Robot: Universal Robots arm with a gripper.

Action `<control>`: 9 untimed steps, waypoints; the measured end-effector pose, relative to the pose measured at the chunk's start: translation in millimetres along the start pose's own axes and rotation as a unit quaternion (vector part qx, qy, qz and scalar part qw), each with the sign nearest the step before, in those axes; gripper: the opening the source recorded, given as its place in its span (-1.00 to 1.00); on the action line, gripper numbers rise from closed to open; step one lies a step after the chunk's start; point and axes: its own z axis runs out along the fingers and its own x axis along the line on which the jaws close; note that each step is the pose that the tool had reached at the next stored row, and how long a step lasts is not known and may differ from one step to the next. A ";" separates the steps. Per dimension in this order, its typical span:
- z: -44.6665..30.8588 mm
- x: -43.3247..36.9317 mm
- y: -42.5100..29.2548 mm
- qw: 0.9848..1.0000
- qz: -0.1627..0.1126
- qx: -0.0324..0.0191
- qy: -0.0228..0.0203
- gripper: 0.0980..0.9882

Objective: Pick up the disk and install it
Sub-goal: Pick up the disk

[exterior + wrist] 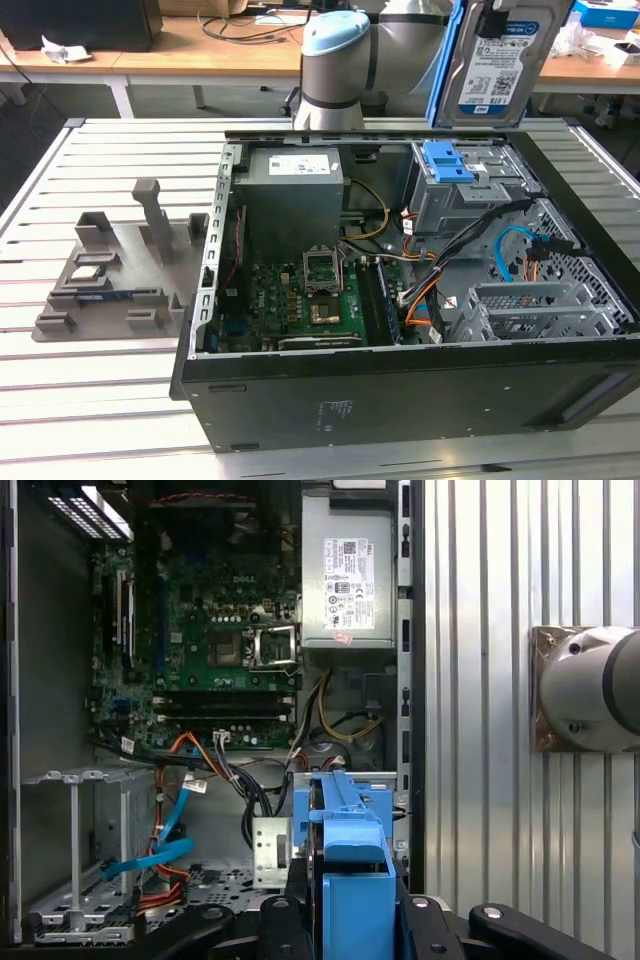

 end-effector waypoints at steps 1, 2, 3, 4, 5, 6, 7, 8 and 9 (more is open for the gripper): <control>0.0 2.2 -0.1 1.000 0.000 0.000 0.000 -0.40; -0.1 4.4 -0.3 1.000 0.000 0.000 0.000 -0.40; -0.1 6.4 -0.4 1.000 0.000 0.000 0.000 -0.40; -0.1 9.4 -0.6 1.000 0.000 0.000 0.000 -0.40; -0.1 14.0 -1.0 1.000 0.000 0.000 0.000 -0.40; -0.2 16.5 -1.3 1.000 0.000 0.000 0.000 -0.40; -0.2 19.2 -1.5 1.000 0.000 0.000 0.000 -0.40; -0.2 21.6 -1.7 1.000 0.000 0.000 0.000 -0.40; -0.3 23.2 -1.9 1.000 0.000 0.000 0.000 -0.40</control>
